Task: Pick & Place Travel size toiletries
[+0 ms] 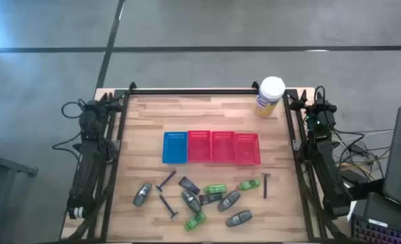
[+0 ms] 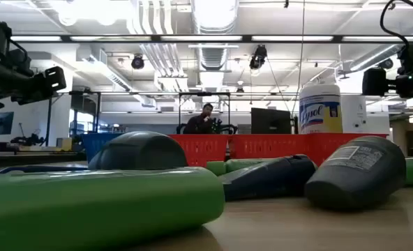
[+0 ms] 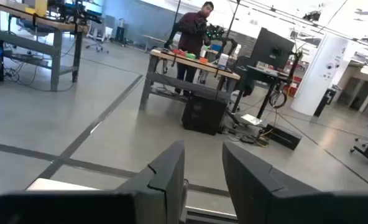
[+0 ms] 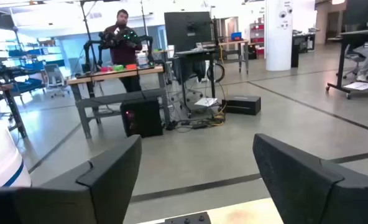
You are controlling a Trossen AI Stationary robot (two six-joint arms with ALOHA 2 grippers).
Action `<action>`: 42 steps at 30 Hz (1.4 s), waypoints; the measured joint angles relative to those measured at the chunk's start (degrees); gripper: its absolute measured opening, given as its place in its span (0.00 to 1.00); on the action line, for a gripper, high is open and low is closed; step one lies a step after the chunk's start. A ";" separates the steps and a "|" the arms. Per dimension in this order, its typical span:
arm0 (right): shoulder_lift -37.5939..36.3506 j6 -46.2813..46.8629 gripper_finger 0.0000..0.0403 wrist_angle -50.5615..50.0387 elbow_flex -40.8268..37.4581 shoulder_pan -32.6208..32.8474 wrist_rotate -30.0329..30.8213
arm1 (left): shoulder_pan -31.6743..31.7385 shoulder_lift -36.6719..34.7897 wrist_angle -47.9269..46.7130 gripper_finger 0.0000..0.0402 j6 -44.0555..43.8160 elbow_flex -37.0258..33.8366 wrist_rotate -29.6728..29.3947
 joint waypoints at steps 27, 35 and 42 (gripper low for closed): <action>-0.01 0.02 0.86 0.00 0.00 0.02 0.01 | 0.00 0.00 -0.01 0.29 0.00 0.00 0.01; -0.02 0.02 0.79 0.02 0.00 0.01 0.00 | 0.01 -0.01 -0.01 0.29 0.00 0.00 0.00; 0.00 0.02 0.74 0.01 0.02 0.02 0.00 | 0.02 -0.01 0.01 0.29 0.00 0.00 0.01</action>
